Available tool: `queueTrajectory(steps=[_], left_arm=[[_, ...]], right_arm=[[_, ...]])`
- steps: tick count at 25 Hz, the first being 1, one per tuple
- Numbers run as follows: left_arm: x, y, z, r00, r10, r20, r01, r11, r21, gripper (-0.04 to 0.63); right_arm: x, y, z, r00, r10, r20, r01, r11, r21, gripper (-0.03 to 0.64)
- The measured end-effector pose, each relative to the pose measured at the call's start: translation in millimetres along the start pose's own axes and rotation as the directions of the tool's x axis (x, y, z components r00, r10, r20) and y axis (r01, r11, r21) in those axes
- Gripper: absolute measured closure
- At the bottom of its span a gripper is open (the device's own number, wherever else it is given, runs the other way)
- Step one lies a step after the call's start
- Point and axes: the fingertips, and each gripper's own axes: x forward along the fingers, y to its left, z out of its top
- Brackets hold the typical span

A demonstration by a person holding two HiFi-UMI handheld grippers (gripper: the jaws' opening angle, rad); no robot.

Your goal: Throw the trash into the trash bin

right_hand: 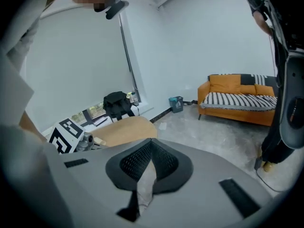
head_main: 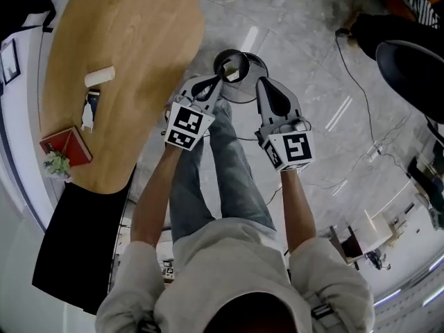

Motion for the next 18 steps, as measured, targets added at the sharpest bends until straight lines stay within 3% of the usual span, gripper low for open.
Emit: queueTrajectory(steps=[5,9,14,18], left_arm=[[-51,47,-1,0.985,0.146,0.092,-0.134,0.983,-0.126,0.577],[-99,86,-15,0.956,0.264,0.129,-0.233,0.948,-0.218,0.577],[-164,125,-39,0.882,0.444,0.155,-0.370,0.859,-0.352,0.577],[-208,147,-67,0.829,0.541,0.141,-0.444,0.790,-0.422,0.577]], right_arm=[[32,47,10,0.993,0.117,-0.033,-0.119,0.989,-0.087,0.588],[57,94,12,0.974,0.213,-0.072,-0.222,0.965,-0.143,0.588],[80,152,18,0.929,0.347,-0.130,-0.368,0.904,-0.219,0.588],[93,191,15,0.887,0.428,-0.175,-0.461,0.847,-0.266,0.588]])
